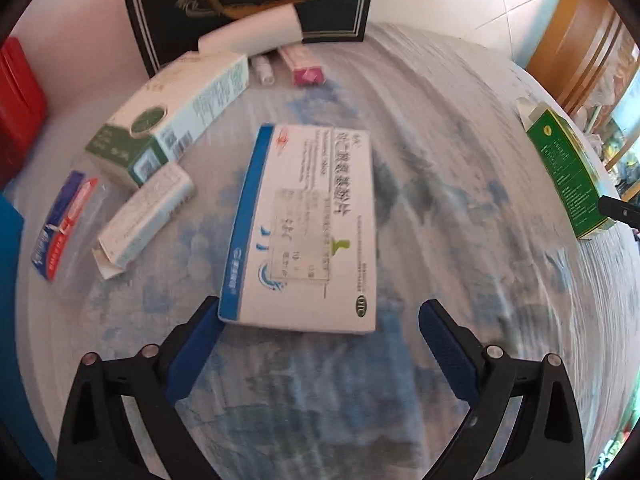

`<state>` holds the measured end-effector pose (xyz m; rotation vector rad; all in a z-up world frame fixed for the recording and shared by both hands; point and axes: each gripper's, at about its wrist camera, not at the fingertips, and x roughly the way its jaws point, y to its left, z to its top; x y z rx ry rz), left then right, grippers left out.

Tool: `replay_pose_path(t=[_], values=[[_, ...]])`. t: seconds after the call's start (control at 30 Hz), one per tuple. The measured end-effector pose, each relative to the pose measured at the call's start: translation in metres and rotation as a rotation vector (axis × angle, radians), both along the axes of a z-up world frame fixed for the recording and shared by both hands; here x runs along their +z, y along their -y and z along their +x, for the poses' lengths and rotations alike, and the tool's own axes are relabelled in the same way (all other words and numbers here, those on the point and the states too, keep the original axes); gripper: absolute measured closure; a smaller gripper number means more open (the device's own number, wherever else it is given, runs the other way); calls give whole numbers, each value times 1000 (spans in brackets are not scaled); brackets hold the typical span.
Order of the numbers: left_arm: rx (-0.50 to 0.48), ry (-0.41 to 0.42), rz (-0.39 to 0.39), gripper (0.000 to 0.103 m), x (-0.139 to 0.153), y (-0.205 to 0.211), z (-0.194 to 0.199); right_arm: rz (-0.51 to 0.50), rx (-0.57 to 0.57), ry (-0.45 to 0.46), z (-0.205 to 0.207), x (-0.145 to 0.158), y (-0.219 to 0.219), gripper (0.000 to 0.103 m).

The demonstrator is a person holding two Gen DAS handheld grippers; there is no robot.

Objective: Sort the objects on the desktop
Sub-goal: 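Grasp the green syrup box with the right tool while the left tool grasps the white paracetamol box, then carry both boxes into the blue crate and open both tools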

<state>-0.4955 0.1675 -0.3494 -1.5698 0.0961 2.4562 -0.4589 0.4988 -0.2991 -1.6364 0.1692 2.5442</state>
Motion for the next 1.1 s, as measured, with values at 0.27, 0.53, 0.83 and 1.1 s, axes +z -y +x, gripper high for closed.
replay_pose_path(t=[0.27,0.53,0.83,1.1], values=[[68,-5,-95,4,13,4,-41,16,23,25,-22,-4,1,0],[106,65,-101,3,-13,-13,-64,-23,-39,97,-52,-30,-12,0],[135,28,-95,29,4,-20,-43,9,-17,44,-37,-25,-1,37],[141,-73,-88,29,42,-25,1,-35,-5,-20,2,9,-3,50]])
